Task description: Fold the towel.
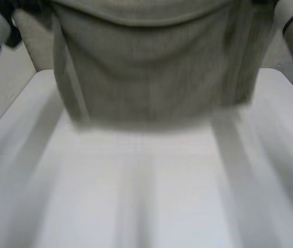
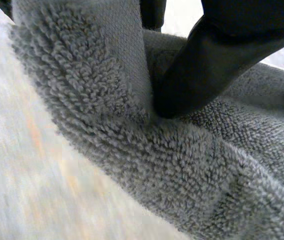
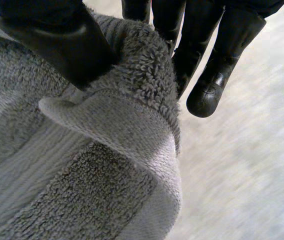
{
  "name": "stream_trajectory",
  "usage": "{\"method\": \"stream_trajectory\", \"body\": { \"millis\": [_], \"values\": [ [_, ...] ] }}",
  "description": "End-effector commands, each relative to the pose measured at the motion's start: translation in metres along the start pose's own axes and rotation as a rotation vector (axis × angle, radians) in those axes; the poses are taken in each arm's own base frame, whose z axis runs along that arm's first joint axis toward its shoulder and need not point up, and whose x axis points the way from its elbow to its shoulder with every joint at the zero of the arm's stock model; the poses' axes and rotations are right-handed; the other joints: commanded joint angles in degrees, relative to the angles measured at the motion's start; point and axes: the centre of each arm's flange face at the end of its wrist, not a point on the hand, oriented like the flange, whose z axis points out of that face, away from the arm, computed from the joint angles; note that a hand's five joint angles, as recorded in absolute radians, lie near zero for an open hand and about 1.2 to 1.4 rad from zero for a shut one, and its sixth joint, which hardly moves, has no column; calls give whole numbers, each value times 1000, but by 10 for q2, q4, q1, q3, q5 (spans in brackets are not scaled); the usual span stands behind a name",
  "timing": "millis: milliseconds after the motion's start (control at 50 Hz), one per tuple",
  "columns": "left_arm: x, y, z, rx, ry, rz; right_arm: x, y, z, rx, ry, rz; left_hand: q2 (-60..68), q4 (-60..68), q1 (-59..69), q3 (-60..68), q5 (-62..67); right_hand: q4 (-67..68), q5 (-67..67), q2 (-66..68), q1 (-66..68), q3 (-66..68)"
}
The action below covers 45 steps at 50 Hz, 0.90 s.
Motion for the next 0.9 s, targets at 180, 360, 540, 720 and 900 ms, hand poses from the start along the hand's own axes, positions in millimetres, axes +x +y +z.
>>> {"method": "stream_trajectory", "body": {
  "millis": [180,360,540,720,900],
  "values": [
    [-2,17,-23,-93,-19,9,-19,21,-41,-148,-181,40,40,21,45,37,47,30,32,50,33,39],
    [0,130,-114,-478,98,98,-63,115,-119,-440,-424,-20,40,21,45,37,47,30,32,50,33,39],
    [20,177,-170,-635,166,90,-71,160,-159,-545,-431,-13,-41,-60,-35,-43,-33,30,32,50,33,39],
    [24,186,-182,-679,163,70,-74,170,-176,-589,-439,1,-89,-109,-84,-92,-82,30,32,50,33,39],
    [27,189,-189,-701,161,59,-76,171,-181,-602,-445,14,-221,-240,-215,-223,-213,30,32,50,33,39]
  ]
}}
